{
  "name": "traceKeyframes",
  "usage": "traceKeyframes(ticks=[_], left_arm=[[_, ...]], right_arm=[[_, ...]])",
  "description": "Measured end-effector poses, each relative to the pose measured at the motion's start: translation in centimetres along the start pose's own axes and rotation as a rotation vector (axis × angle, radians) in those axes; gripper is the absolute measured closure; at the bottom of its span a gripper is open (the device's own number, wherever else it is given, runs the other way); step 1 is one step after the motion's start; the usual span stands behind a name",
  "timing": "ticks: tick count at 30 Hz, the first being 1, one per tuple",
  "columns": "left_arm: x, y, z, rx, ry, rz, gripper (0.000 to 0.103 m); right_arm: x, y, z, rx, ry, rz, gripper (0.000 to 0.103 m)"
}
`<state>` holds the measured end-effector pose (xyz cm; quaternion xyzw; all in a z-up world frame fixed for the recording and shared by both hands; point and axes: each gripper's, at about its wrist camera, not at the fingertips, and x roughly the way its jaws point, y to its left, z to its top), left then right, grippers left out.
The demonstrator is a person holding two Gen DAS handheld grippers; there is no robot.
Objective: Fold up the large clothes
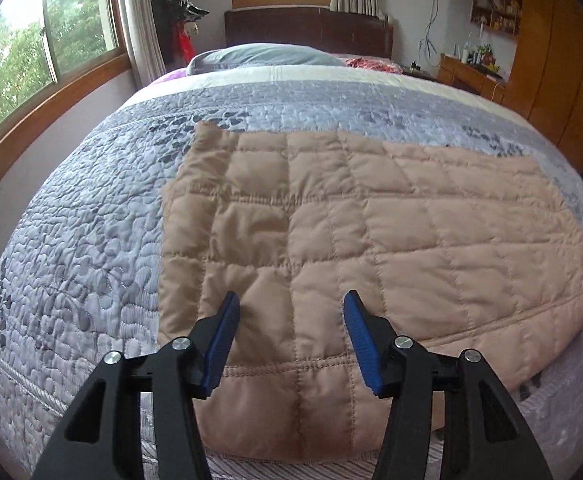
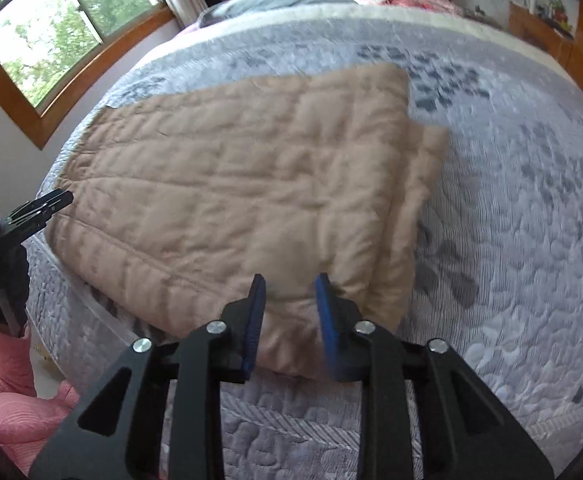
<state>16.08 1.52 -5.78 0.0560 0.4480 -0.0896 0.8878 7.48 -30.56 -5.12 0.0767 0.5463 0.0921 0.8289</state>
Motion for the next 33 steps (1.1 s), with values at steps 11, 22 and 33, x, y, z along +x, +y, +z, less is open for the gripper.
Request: traceKeyframes(ticks=[11,22,33], left_arm=[[0.6,-0.5,-1.0,0.01,0.006,0.012,0.046],[1.0,-0.3,-1.1,0.005,0.004,0.013,0.045],[0.4,-0.4,-1.1,-0.007,0.001,0.027,0.045]], right_arm=[[2.2,-1.9,-2.1,0.054,-0.023,0.061,0.083],[2.5,-1.6,-1.7,0.063,-0.016,0.052,0.083],[1.4,-0.3,-0.9,0.042,-0.005,0.007,0.078]])
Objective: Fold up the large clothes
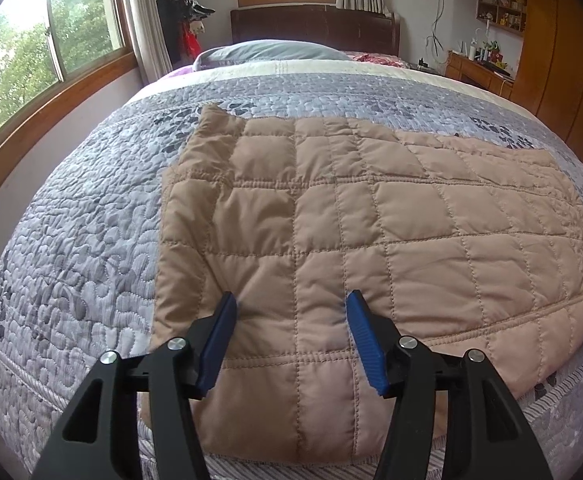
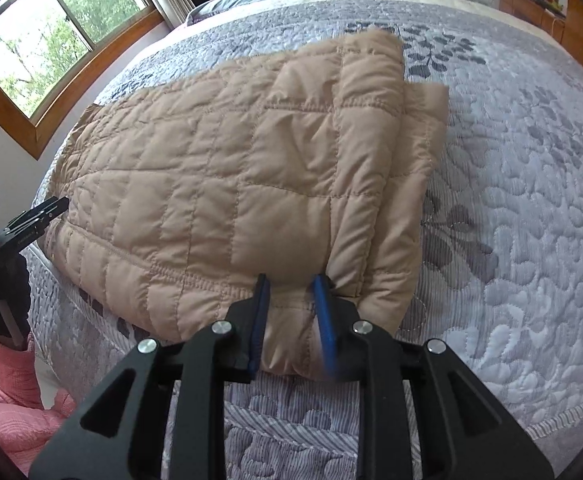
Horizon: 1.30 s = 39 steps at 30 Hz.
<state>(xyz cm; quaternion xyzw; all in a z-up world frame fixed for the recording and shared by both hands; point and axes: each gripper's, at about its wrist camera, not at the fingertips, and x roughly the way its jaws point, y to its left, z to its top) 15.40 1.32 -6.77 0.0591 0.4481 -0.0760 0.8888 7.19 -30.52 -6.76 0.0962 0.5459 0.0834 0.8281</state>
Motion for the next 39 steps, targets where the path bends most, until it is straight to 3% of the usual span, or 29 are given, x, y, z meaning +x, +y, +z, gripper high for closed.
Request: traceKeyframes(ticks=[9,13,15,21,29,36,39], left_arm=[[-3.3,0.5,-1.2,-0.017,-0.005,0.017,0.044],[-5.1,0.9,-2.2,-0.028,-0.015,0.032,0.043],[-5.7,1.2,-2.6,-0.035,-0.017,0.036,0.043],[-6.5,2.3,-4.1,-0.088,0.002,0.038,0.041],[-3.6,4.4,-5.9,-0.241,0.124,-0.066,0.04],[-1.9,6.3,-6.2,-0.384,0.12,-0.193,0.04],[-0.6,7.6,-6.3,-0.493,0.107,-0.28,0.037]], right_arm=[[-2.8,1.2,0.2,-0.074,-0.036,-0.022,0.077],[-1.4,0.8,0.1,-0.084,0.01,-0.059,0.08],[0.4,0.0,0.0,-0.067,0.052,-0.039,0.08],[1.2,-0.1,-0.2,-0.056,0.045,-0.033,0.08],[1.2,-0.2,-0.3,-0.056,0.041,-0.029,0.08],[1.0,-0.6,-0.2,-0.05,0.037,-0.013,0.08],[0.9,-0.5,-0.3,-0.051,0.034,-0.013,0.08]])
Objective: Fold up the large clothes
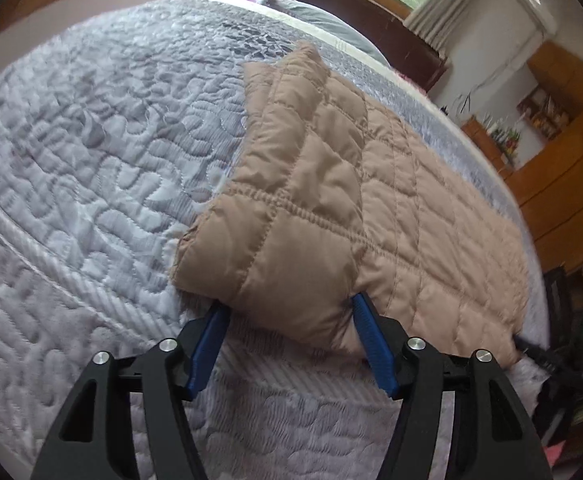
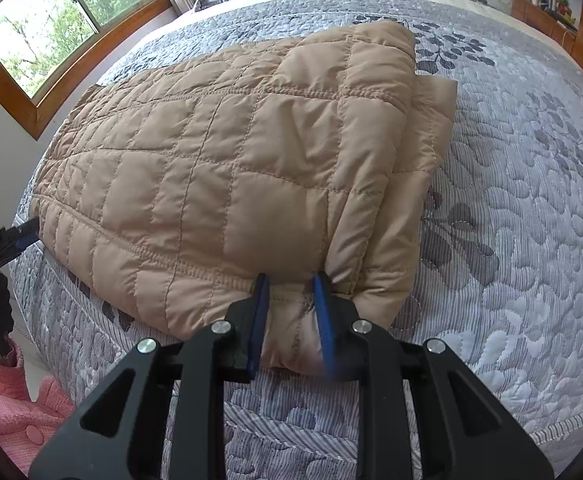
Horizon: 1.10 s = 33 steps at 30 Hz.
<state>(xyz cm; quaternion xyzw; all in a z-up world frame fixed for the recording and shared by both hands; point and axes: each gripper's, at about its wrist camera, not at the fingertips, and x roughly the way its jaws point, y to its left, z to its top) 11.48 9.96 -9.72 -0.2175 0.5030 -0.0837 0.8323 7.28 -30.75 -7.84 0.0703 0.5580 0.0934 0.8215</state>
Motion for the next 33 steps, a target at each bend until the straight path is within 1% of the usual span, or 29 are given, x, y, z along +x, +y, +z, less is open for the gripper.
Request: traceKeyframes(ticks=[2,3,6,7,10,11,12,13,14,15,18,20,22,24,28,29,31,33], left_arm=[[0.6,0.9,0.1,-0.07,0.001,-0.044,0.034],[0.6,1.6,0.0,-0.115,-0.013,-0.081,0.034],[0.6,2.5,0.2,-0.183,-0.044,-0.146,0.035],[0.7,3.1,0.2,-0.229,-0.059,-0.178,0.035],[1.1,4.0,0.3,-0.316,-0.08,-0.232,0.036],[1.1,4.0,0.3,-0.33,-0.091,-0.239,0.043],[1.2,4.0,0.3,-0.335,-0.097,-0.244,0.056],[1.3,4.0,0.3,-0.346,-0.107,-0.247,0.06],[1.4,4.0,0.2,-0.357,-0.116,-0.25,0.068],[1.5,4.0,0.2,-0.362,-0.119,-0.251,0.074],[1.5,3.8,-0.2,-0.366,-0.137,-0.251,0.082],[1.2,3.3,-0.9,-0.333,-0.148,-0.219,0.082],[2.3,3.6,-0.8,-0.344,-0.118,-0.204,0.082],[3.1,4.1,-0.8,-0.366,-0.102,-0.232,0.083],[3.0,4.8,-0.5,-0.394,-0.089,-0.268,0.086],[2.6,4.5,-0.3,-0.377,-0.103,-0.267,0.087],[1.1,3.7,0.2,-0.298,-0.162,-0.264,0.088],[-0.8,1.9,0.5,-0.207,-0.224,-0.277,0.089]], right_arm=[[0.0,0.0,-0.1,0.004,-0.001,0.002,0.08],[0.0,0.1,-0.1,0.005,-0.002,0.001,0.08],[0.0,0.0,-0.1,0.004,0.0,0.002,0.08],[0.0,0.1,-0.1,0.007,0.001,0.003,0.08],[0.0,0.0,0.0,0.013,0.003,0.006,0.08],[0.0,0.0,0.0,0.013,0.003,0.006,0.08],[-0.1,-0.1,0.0,0.014,0.004,0.007,0.08],[-0.1,-0.1,0.0,0.015,0.005,0.007,0.08],[-0.1,-0.1,0.0,0.016,0.007,0.008,0.08],[-0.1,-0.1,0.1,0.016,0.009,0.009,0.08],[0.0,-0.1,0.2,0.017,0.014,0.009,0.08],[0.1,0.0,0.3,0.018,0.016,0.009,0.08],[0.1,-0.1,0.3,0.021,0.017,0.015,0.08],[0.2,-0.2,0.4,0.027,0.015,0.024,0.08],[0.2,-0.4,0.3,0.043,0.014,0.037,0.08],[0.2,-0.4,0.3,0.053,0.015,0.04,0.08],[0.1,-0.6,0.3,0.07,0.017,0.044,0.08],[0.1,-0.9,0.3,0.1,0.016,0.05,0.08]])
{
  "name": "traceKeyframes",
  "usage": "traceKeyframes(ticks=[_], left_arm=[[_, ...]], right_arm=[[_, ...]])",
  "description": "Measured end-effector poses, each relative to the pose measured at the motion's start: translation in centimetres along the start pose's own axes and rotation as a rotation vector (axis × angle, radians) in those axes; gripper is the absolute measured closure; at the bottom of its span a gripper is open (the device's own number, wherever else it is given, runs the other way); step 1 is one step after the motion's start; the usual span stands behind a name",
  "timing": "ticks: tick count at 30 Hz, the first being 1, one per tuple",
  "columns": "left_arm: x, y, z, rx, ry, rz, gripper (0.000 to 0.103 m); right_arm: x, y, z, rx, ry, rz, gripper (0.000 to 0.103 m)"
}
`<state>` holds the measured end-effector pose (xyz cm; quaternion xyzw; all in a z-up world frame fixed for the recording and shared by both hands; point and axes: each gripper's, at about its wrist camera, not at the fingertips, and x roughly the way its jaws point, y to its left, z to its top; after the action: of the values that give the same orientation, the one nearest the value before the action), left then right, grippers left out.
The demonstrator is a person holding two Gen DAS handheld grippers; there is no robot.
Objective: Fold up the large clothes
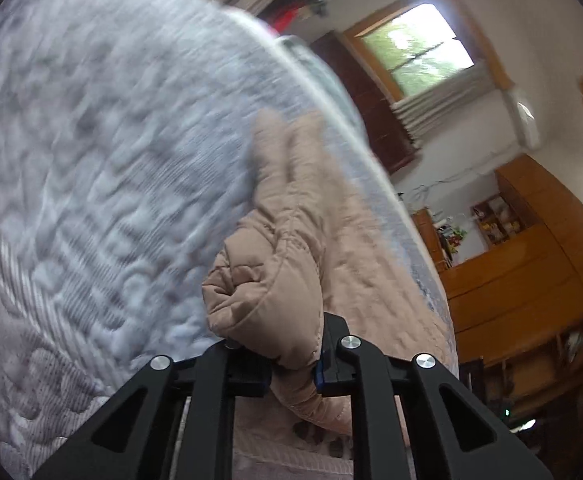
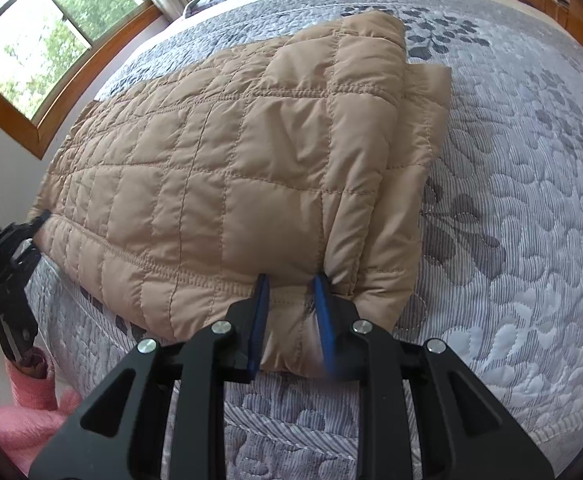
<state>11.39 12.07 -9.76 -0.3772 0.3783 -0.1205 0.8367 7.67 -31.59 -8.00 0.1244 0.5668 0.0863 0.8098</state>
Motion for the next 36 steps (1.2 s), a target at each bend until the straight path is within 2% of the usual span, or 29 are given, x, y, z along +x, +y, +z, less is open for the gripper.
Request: traceKeyframes(ticks=[3,6,10,14,18,23,31,36], left_arm=[[-1.4,-5.4,0.2,0.2,-0.045,-0.051,0.089],[-1.2,-9.8,-0.4,0.348,-0.038,-0.102,0.089],[0.6,-15.8,-2.6,0.541,0.03,-0.167,0.089],[3.3,-19.3,-5.1,0.659,0.125,-0.201,0.089],[6.6,-21.4,-7.1,0.728,0.225,-0.199,0.089],[10.7,-22.0,-9.5,0.786,0.34,-0.138,0.089],[12.8,-20.7,-11.4,0.81,0.399,-0.101,0.087],[13.7,-20.2,-12.1,0.812,0.394,-0.11,0.085]], right_arm=[[-0.1,-0.2,0.0,0.068,-0.004,0.011,0.08],[-0.2,0.1,-0.2,0.08,-0.015,-0.008,0.08],[-0.2,-0.1,-0.3,0.092,-0.021,0.005,0.08],[-0.5,-0.5,-0.5,0.096,-0.022,0.021,0.08],[-0.6,-0.7,-0.6,0.086,-0.022,0.026,0.08],[-0.4,-0.9,-0.3,0.076,-0.019,0.036,0.08],[-0.2,-1.3,0.0,0.073,-0.016,0.057,0.079],[-0.1,-1.6,0.0,0.065,-0.019,0.069,0.079]])
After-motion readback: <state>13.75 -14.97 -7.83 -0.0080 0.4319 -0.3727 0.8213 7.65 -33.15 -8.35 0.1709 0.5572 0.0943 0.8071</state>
